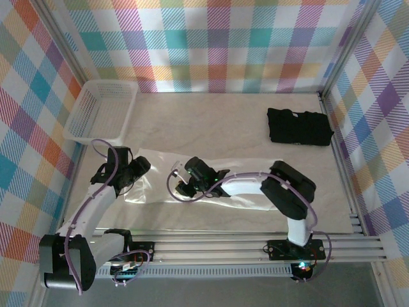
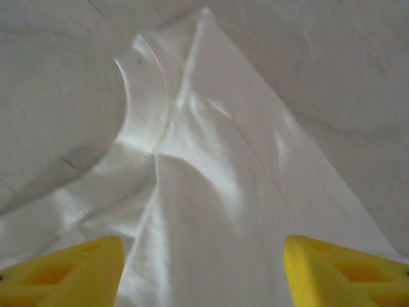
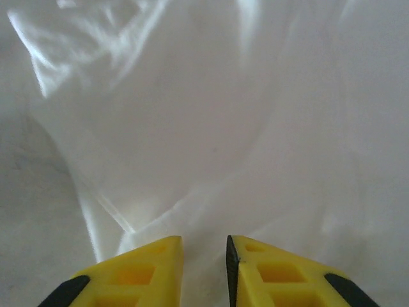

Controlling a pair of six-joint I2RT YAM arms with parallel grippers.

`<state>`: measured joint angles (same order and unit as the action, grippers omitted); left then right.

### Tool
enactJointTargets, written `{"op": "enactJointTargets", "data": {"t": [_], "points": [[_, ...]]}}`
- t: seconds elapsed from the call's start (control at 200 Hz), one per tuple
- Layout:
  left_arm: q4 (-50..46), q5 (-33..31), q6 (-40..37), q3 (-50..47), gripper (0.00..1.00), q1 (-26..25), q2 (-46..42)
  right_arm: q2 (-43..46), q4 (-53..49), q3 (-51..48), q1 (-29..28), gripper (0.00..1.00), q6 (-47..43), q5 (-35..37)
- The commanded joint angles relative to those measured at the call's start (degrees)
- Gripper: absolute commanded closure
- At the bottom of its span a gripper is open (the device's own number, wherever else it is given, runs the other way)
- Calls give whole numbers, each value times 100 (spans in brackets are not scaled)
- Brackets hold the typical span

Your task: Fold the inside-out t-shirt

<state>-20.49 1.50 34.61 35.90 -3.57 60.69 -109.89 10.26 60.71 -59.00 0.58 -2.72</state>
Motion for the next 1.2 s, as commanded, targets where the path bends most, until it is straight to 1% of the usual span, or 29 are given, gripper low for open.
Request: {"op": "enactJointTargets", "data": {"t": [0.0, 0.04, 0.055, 0.08, 0.135, 0.25, 0.31, 0.325, 0.365, 0.43, 0.49, 0.6, 0.675, 0.725, 0.79, 0.95, 1.049, 1.194], "points": [[405, -680, -95, 134, 28, 103, 224, -311, -272, 178, -28, 77, 434, -334], [406, -710, -109, 153, 26, 143, 340, -323, -337, 157, -25, 77, 434, -330], [593, -720, -123, 162, 26, 158, 388, -311, -372, 153, -27, 77, 427, -307], [639, -761, -147, 177, 24, 179, 448, -264, -440, 145, -16, 76, 413, -289], [713, -807, -214, 198, 21, 227, 627, -104, -555, 114, 6, 73, 350, -218], [823, -664, -478, 244, 11, 286, 1001, 377, -568, -47, 126, 59, 298, -219], [886, -432, -623, 287, 7, 279, 1209, 601, -505, -155, 178, 52, 372, -241], [895, -357, -645, 304, 4, 286, 1266, 654, -471, -197, 193, 50, 387, -257], [926, -176, -687, 341, 0, 283, 1424, 778, -377, -304, 211, 47, 433, -275], [904, 113, -788, 427, 0, 280, 1682, 940, -261, -458, 227, 45, 484, -290], [837, 221, -947, 523, 0, 274, 1920, 1062, -252, -548, 239, 44, 505, -258], [530, 110, -1324, 814, 0, 277, 2375, 1292, -183, -740, 275, 42, 494, -229], [507, 133, -1443, 945, 0, 280, 2635, 1411, -119, -866, 320, 42, 496, -224], [305, 279, -1534, 1041, 0, 270, 2797, 1463, -91, -921, 344, 42, 503, -220], [343, 550, -1641, 1101, 0, 228, 2931, 1498, -36, -987, 371, 41, 530, -211], [320, 1078, -1608, 1130, 0, 133, 3357, 1505, 11, -1074, 390, 41, 618, -203], [339, 1182, -1598, 1022, 0, 3, 3361, 1531, 20, -1105, 394, 41, 645, -161], [314, 1140, -1499, 785, 2, -305, 2916, 1493, -22, -1057, 390, 41, 658, -113]]}}
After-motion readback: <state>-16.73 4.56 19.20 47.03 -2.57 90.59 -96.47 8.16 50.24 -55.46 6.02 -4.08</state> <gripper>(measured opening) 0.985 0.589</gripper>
